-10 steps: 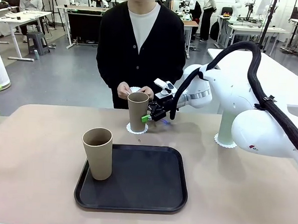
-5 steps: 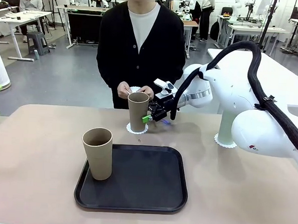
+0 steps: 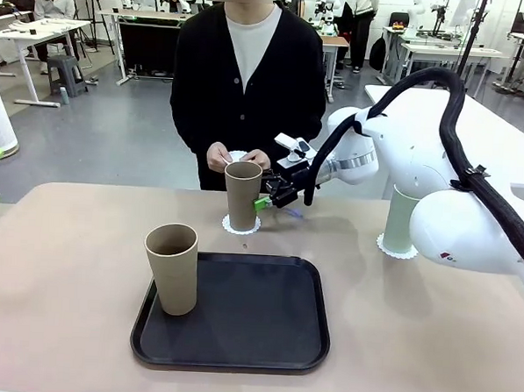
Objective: Place coasters on the table and set cups on them.
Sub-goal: Take one Reusable plastic cup from the Flat Tray and place it on a coaster set by the human.
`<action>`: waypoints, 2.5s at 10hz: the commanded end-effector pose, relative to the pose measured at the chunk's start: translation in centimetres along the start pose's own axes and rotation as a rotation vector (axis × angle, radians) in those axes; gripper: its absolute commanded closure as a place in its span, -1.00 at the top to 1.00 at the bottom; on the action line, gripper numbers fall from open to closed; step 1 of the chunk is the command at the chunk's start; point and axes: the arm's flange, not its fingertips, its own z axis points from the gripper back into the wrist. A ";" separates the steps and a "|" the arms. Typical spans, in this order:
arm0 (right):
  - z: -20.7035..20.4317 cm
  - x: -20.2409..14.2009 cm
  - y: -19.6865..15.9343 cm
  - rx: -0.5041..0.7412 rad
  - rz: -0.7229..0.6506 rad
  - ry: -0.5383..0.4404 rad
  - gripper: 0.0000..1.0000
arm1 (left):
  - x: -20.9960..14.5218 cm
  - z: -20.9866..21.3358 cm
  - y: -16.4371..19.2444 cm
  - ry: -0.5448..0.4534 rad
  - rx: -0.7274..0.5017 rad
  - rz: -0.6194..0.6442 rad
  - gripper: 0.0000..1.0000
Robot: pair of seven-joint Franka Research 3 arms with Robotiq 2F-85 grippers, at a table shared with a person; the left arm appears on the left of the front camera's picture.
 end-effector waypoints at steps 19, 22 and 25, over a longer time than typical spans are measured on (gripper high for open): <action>0.0 25.3 20.3 -0.818 -0.969 0.848 1.00 | 0.0 0.1 -0.1 -0.004 -0.011 -0.007 1.00; 0.4 24.7 22.5 -0.889 -1.004 0.914 1.00 | 0.0 0.1 -0.1 -0.004 -0.011 -0.007 1.00; 0.4 24.7 22.5 -0.889 -1.004 0.914 1.00 | 0.0 0.1 -0.1 -0.004 -0.011 -0.007 1.00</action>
